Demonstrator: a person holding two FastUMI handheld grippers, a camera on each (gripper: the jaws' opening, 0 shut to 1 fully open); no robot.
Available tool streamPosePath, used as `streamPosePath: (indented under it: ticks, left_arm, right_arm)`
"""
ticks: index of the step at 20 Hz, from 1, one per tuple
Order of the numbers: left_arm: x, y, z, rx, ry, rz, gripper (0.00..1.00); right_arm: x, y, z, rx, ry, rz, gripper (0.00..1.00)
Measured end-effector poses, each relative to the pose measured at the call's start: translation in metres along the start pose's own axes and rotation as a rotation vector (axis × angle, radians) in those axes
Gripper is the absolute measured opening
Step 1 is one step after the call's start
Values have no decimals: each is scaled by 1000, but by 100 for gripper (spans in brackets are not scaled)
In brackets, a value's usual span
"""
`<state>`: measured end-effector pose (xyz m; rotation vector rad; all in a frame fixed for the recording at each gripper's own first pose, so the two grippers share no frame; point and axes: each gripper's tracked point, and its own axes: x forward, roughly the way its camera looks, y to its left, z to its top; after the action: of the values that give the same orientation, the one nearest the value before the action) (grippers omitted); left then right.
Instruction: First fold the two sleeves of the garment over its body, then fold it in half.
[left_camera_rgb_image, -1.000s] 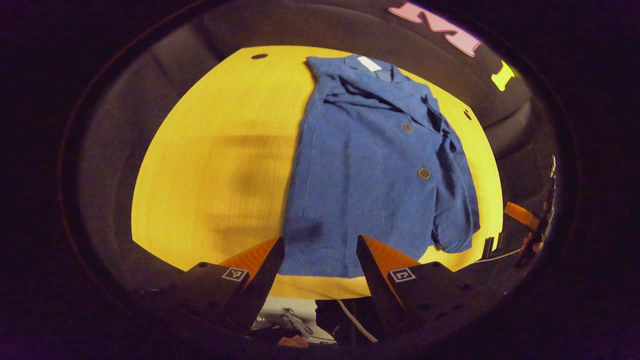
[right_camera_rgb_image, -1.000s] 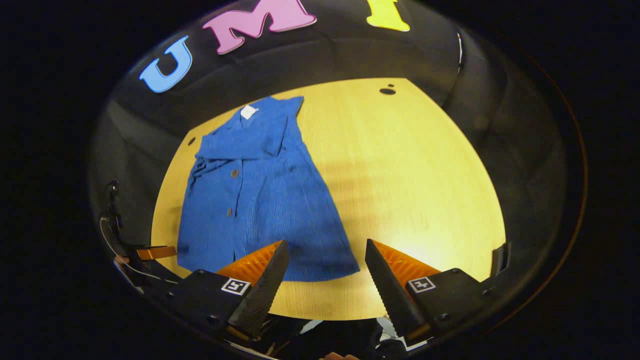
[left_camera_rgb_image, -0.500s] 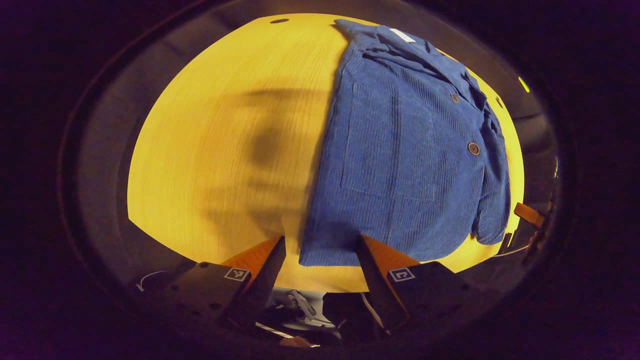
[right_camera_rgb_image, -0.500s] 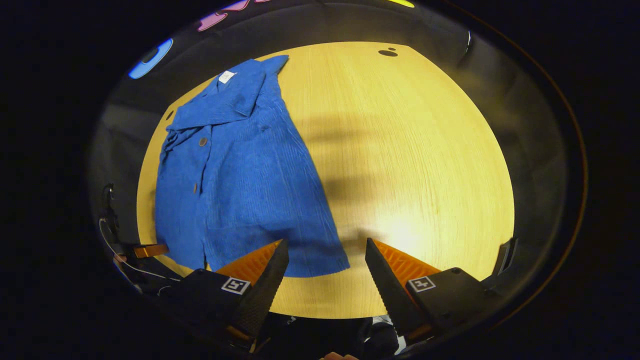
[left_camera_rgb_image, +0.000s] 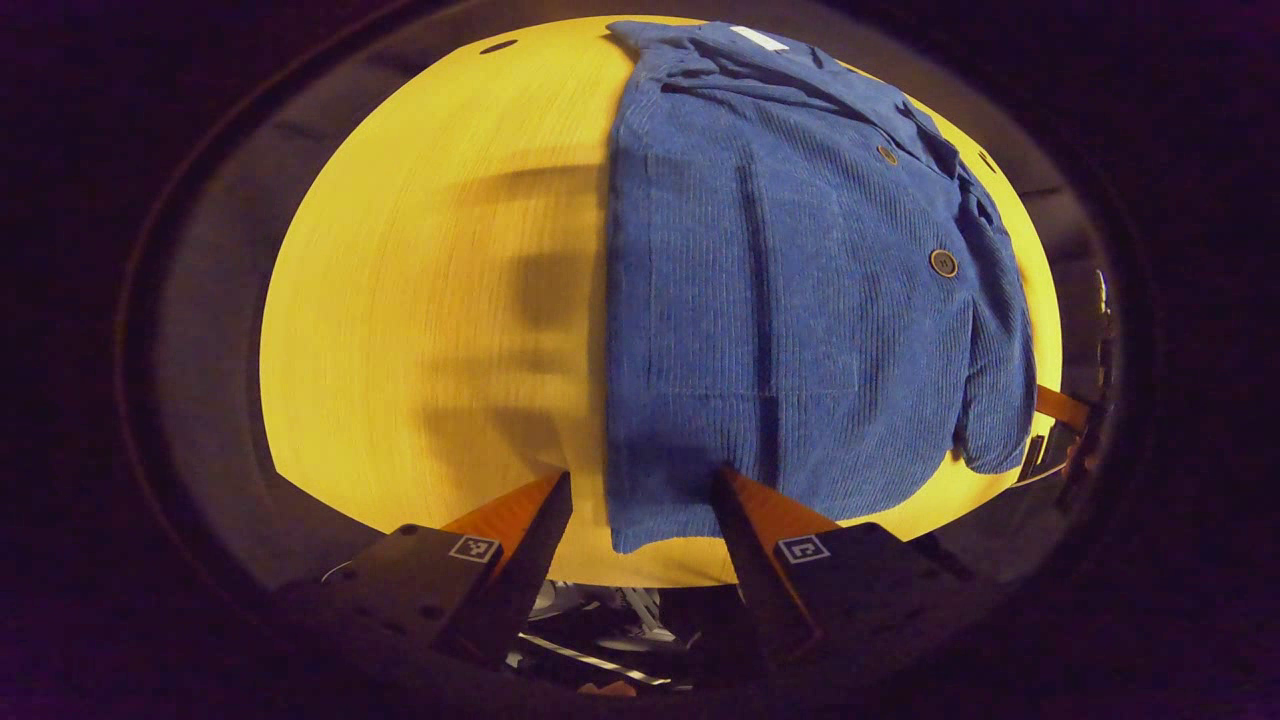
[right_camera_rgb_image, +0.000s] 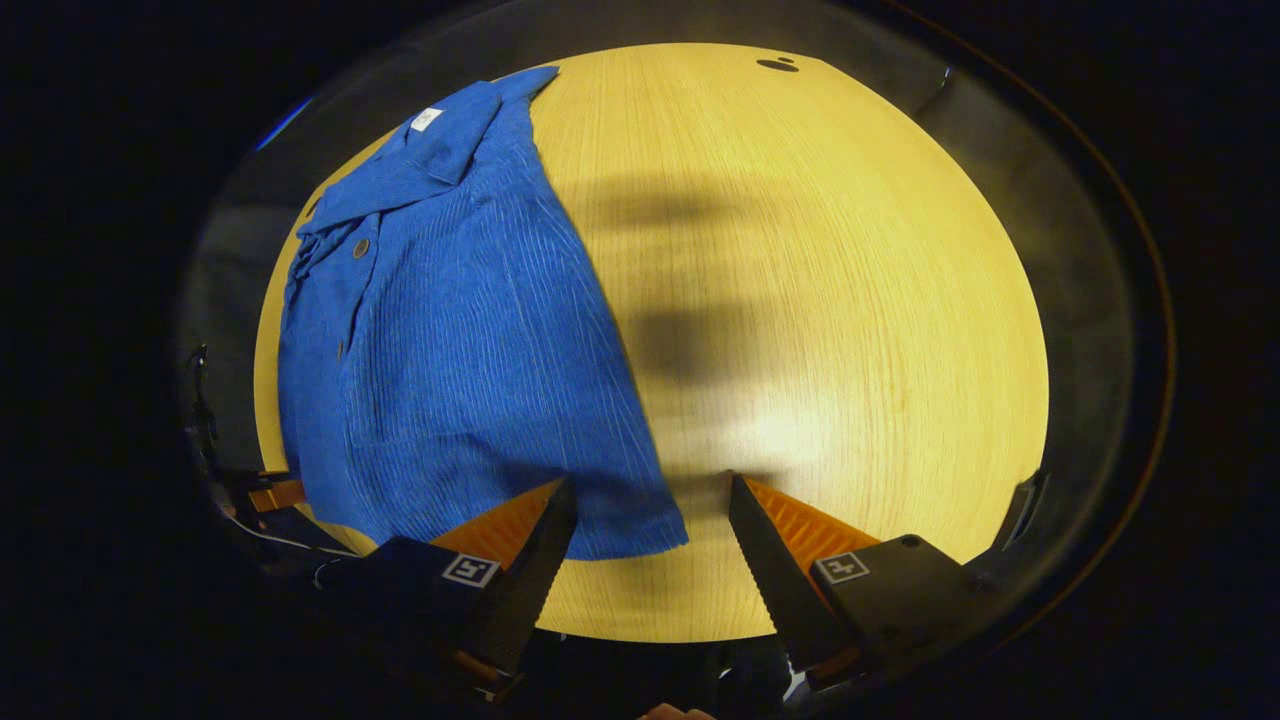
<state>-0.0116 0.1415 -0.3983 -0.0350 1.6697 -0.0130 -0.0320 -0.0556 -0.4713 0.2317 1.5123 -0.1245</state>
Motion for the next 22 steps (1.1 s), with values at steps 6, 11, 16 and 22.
streamPosePath:
  ticks: [6,11,16,22]
  left_arm:
    - [0,-13,6,26,17,-10,85]
    - [0,-20,7,52,33,-38,45]
    - [1,-25,9,-58,5,-148,2]
    - [-1,-30,8,-69,-16,-213,0]
  right_arm:
    - [4,14,-7,-70,48,-44,99]
    - [3,40,-14,-129,83,-55,59]
    - [9,53,-14,-29,115,33,1]
    - [-1,60,-14,-3,111,92,1]
